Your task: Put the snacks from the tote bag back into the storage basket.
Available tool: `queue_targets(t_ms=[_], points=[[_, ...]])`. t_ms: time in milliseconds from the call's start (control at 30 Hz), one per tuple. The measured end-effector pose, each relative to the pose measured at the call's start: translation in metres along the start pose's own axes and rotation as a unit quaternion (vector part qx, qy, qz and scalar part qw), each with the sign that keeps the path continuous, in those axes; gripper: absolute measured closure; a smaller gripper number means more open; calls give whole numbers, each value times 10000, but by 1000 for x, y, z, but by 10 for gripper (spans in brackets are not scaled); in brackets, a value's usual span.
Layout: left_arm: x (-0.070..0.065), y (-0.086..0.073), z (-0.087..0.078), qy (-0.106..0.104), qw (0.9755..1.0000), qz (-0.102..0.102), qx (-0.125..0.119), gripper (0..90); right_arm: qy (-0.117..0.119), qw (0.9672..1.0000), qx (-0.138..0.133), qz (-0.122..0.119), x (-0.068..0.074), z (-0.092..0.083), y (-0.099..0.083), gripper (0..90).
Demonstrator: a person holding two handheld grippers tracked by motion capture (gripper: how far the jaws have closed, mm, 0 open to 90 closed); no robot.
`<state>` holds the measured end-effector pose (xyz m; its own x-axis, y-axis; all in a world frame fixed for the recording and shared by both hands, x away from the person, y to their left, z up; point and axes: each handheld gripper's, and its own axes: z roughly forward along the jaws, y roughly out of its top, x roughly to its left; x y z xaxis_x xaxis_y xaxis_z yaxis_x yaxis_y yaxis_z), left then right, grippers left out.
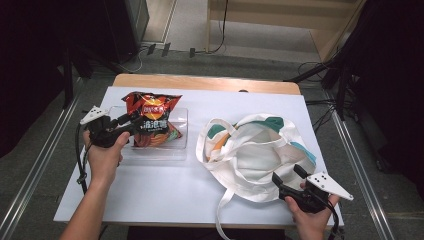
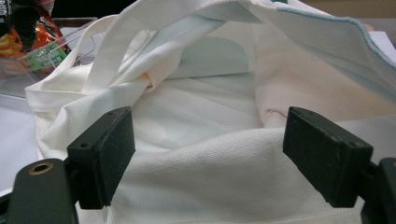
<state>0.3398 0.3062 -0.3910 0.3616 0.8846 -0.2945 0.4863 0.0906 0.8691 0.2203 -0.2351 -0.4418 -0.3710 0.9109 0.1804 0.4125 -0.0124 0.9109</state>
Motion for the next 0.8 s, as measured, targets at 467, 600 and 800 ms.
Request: queue_targets(t_ms=[467, 600, 800], points=[[17, 9, -3, 251, 9987, -430, 131, 900, 20, 10000, 52, 11, -1, 1, 0, 195], [17, 7, -3, 235, 9991, -348, 66, 784, 2, 10000, 43, 5, -2, 0, 0, 196], [8, 5, -9, 506, 9986, -130, -54, 442, 1, 10000, 38, 9, -1, 0, 1, 195]])
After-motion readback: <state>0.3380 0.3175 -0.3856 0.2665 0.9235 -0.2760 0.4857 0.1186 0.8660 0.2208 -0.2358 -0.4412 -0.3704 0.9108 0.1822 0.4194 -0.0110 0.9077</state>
